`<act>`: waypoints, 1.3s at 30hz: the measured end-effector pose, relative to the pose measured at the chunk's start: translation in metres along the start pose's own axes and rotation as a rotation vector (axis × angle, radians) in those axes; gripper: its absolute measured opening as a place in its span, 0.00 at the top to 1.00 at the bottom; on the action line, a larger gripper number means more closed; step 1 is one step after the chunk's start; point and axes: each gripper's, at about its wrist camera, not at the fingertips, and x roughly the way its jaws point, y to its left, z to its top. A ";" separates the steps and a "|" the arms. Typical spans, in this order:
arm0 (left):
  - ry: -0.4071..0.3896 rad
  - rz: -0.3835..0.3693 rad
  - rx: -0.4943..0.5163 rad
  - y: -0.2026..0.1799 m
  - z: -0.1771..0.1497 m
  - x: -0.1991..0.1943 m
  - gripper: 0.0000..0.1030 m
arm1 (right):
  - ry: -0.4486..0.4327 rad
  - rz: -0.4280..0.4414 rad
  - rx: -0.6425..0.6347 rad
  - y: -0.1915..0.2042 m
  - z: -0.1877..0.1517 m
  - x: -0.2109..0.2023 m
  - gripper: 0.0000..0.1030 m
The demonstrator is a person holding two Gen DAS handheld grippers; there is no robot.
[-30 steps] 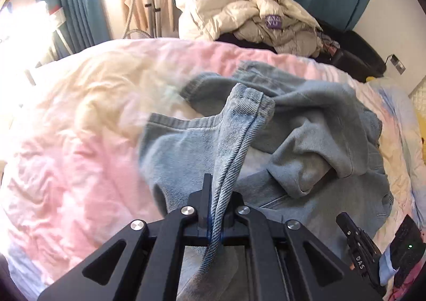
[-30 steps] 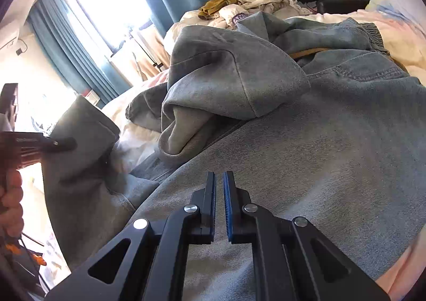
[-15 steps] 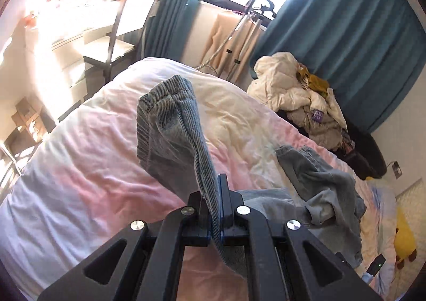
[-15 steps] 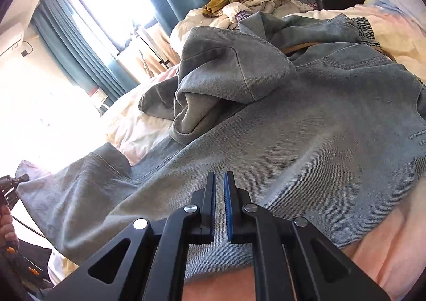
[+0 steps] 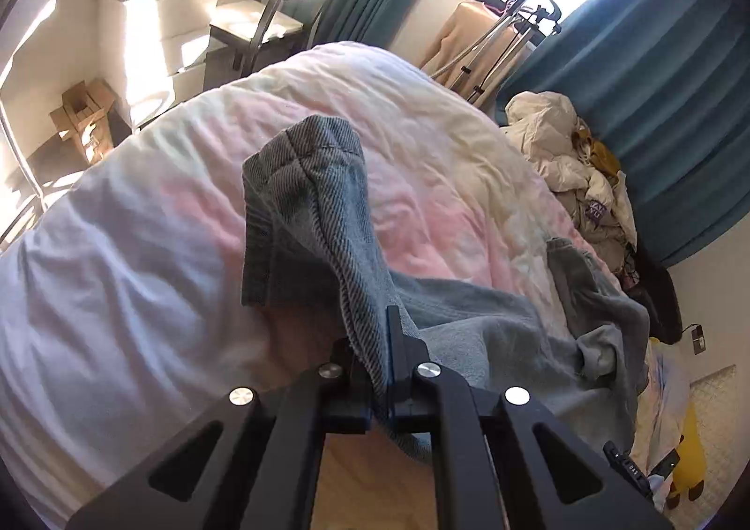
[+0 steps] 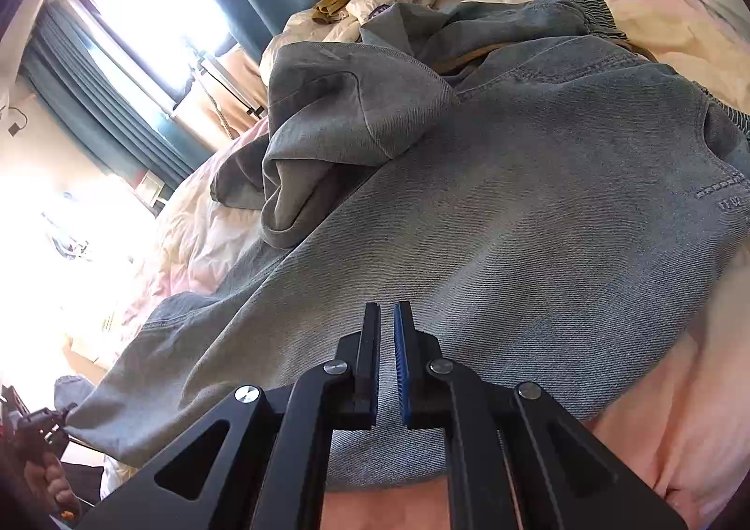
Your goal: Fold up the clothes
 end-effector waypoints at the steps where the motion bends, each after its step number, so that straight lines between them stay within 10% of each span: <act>1: 0.023 0.010 -0.003 0.005 -0.006 0.005 0.96 | 0.002 -0.008 -0.003 0.000 0.001 0.001 0.93; 10: -0.062 0.023 0.056 0.010 -0.024 -0.032 0.51 | -0.034 -0.077 0.026 -0.016 0.021 -0.023 0.93; 20: -0.220 -0.038 0.278 -0.071 -0.033 -0.089 0.50 | -0.167 -0.105 0.355 -0.101 0.052 -0.081 0.62; 34: -0.120 -0.180 0.538 -0.233 -0.087 -0.030 0.50 | -0.199 -0.192 0.719 -0.232 0.057 -0.100 0.47; 39: -0.050 -0.232 0.570 -0.268 -0.106 0.013 0.50 | -0.148 -0.100 0.773 -0.261 0.052 -0.073 0.47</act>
